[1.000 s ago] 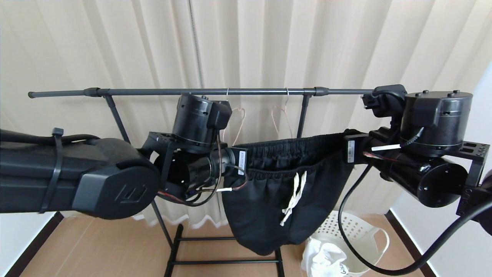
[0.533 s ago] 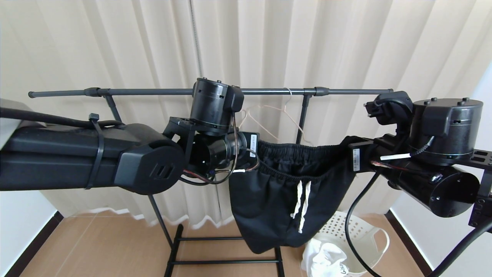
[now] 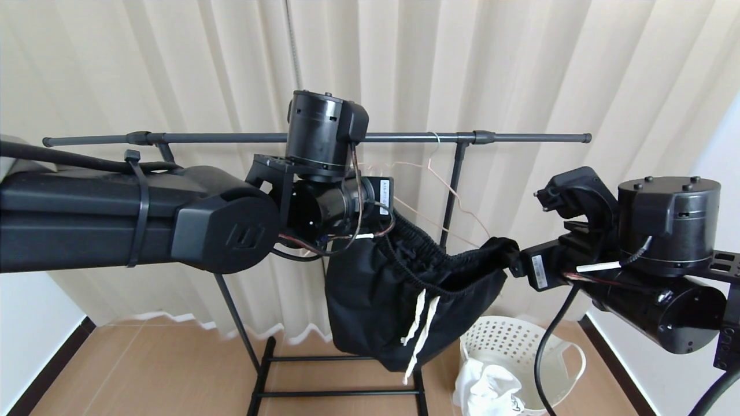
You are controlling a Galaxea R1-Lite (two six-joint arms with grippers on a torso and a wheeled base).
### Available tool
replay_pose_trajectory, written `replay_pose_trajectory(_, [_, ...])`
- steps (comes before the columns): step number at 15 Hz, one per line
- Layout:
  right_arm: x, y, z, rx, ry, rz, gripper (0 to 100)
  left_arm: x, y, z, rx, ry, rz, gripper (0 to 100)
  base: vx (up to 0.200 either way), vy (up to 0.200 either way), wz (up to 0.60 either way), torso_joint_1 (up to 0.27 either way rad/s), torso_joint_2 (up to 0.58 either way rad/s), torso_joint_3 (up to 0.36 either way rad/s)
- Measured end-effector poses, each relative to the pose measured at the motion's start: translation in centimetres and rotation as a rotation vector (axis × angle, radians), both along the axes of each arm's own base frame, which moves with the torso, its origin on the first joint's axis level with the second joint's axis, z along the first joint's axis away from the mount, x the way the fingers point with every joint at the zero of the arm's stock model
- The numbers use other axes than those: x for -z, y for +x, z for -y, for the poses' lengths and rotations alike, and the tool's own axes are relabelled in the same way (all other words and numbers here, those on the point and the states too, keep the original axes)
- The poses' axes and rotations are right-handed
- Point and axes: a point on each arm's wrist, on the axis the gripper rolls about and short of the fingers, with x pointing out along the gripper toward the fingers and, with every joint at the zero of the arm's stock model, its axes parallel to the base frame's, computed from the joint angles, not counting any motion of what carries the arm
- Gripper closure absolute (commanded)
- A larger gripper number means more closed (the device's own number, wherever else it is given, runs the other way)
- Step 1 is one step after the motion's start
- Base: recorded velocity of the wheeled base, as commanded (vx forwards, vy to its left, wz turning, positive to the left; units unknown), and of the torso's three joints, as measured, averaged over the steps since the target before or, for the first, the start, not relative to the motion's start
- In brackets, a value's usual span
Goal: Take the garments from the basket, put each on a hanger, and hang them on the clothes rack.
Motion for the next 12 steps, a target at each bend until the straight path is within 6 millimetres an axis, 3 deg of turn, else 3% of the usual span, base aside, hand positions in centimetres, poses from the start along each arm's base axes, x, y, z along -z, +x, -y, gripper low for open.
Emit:
replay_pose_trajectory(7, [1.8, -2.9, 1.0, -0.338, 0.007, -0.113, 0, -2.6, 0.0, -0.1, -0.042, -0.023, 0.045, 100, 0.0, 0.0, 0.0, 0.0, 0.0, 0.0])
replay_pose_trajectory(12, [2.2, -4.3, 1.2, -0.522, 0.069, -0.147, 0, -2.8, 0.1, 0.3, -0.061, -0.016, 0.062, 100, 0.0, 0.0, 0.0, 0.0, 0.0, 0.0])
